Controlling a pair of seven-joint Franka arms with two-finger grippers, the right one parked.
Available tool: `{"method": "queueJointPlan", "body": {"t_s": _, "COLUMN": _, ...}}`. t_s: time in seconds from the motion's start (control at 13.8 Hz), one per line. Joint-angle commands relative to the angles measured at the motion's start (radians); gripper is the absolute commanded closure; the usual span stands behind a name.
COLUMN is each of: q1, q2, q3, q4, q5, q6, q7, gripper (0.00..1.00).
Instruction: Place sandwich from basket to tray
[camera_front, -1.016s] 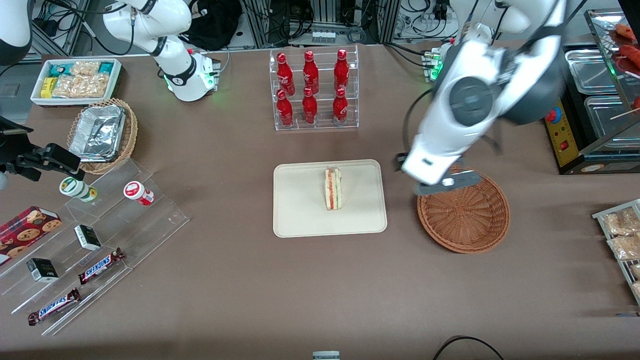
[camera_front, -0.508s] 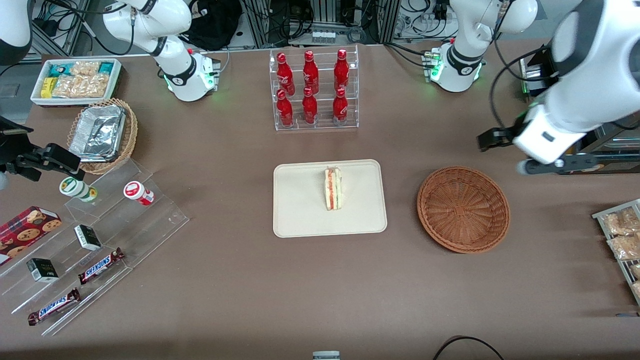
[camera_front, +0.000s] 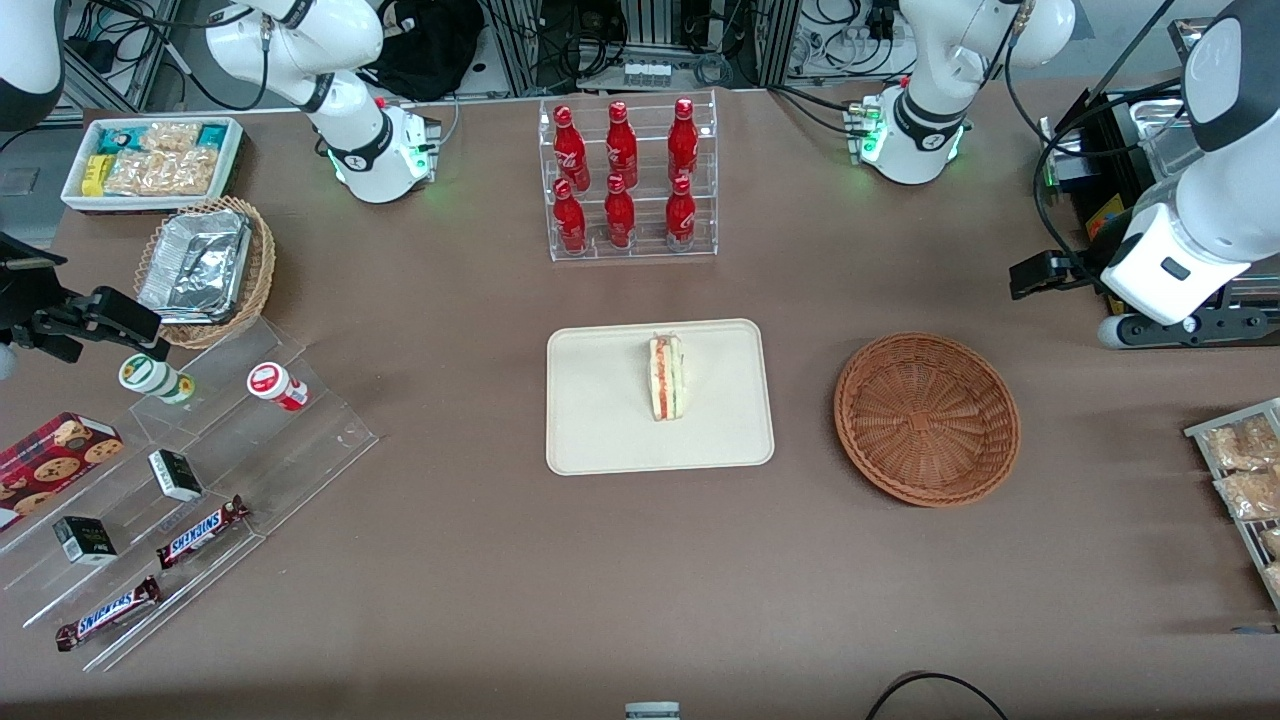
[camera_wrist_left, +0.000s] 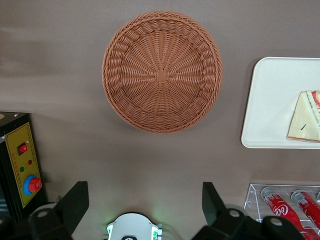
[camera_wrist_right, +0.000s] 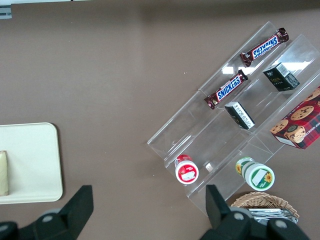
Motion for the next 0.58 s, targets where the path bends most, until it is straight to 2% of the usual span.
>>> {"method": "queueJointPlan", "body": {"t_s": 0.0, "q1": 0.157, "q2": -0.024, "q3": -0.135, "q4": 0.000, "q5": -0.002, "q6": -0.011, "q7": 0.010, "gripper": 0.00}}
{"method": "queueJointPlan", "body": {"t_s": 0.07, "q1": 0.273, "q2": -0.021, "q3": -0.242, "q4": 0.010, "q5": 0.001, "q6": -0.011, "q7": 0.010, "gripper": 0.00}}
{"method": "queueJointPlan", "body": {"t_s": 0.29, "q1": 0.534, "q2": -0.024, "q3": -0.514, "q4": 0.028, "q5": 0.004, "q6": -0.012, "q7": 0.010, "gripper": 0.00}}
{"method": "queueJointPlan", "body": {"t_s": 0.36, "q1": 0.599, "q2": -0.027, "q3": -0.576, "q4": 0.039, "q5": 0.004, "q6": -0.014, "q7": 0.010, "gripper": 0.00}}
{"method": "queueJointPlan", "body": {"t_s": 0.51, "q1": 0.680, "q2": -0.045, "q3": -0.637, "q4": 0.037, "q5": 0.006, "q6": -0.041, "q7": 0.065, "gripper": 0.00}}
